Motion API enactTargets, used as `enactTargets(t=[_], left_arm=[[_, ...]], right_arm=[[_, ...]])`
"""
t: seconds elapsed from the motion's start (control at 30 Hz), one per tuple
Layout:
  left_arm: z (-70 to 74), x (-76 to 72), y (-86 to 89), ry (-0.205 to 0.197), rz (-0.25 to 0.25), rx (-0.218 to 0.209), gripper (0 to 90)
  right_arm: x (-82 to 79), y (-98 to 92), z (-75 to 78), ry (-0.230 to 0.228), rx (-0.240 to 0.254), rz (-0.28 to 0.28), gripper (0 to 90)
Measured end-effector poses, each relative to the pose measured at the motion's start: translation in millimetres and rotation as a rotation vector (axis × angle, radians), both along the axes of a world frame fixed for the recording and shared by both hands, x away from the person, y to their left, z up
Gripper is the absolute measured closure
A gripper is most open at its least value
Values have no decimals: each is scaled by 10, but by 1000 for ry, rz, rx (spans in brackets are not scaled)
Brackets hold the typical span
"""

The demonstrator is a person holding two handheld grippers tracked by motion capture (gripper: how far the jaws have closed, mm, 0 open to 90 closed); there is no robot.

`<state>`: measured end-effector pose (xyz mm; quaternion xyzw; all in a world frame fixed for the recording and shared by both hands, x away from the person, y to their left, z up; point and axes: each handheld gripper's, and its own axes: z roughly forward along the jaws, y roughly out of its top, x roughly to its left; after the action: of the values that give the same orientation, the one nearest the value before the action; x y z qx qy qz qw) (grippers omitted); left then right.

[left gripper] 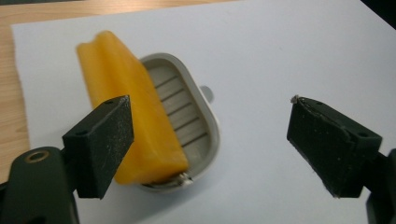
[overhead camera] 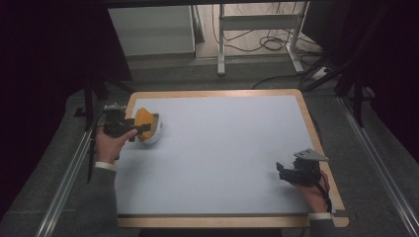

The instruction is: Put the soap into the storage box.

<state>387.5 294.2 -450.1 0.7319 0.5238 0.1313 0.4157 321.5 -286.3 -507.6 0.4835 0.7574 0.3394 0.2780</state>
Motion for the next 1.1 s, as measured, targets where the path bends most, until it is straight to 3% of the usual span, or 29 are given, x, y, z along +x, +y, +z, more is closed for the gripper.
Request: enactTargets(t=[0.27,0.33,0.43,0.67,0.9,1.1], left_arm=[[-132,-244,-107,-6,-71,-8,127],[-195,-312,-129,-2,-79,-27,149],[-276,-397,-171,-3,-111,-16,152],[-379,-621,-254,-35,-129,-33,149],[-444,-717,-261,-44,-137,-70,155],[-452,-728,-250,-35,-131,-54,156]], right_arm=[[-25,60,46,-14,-5,5,137],[-28,72,53,-16,-3,5,137],[-23,87,42,-15,-11,11,137],[-32,82,44,-14,-4,10,137],[-27,56,56,-20,-5,6,137],[-25,73,48,-24,-9,4,138]])
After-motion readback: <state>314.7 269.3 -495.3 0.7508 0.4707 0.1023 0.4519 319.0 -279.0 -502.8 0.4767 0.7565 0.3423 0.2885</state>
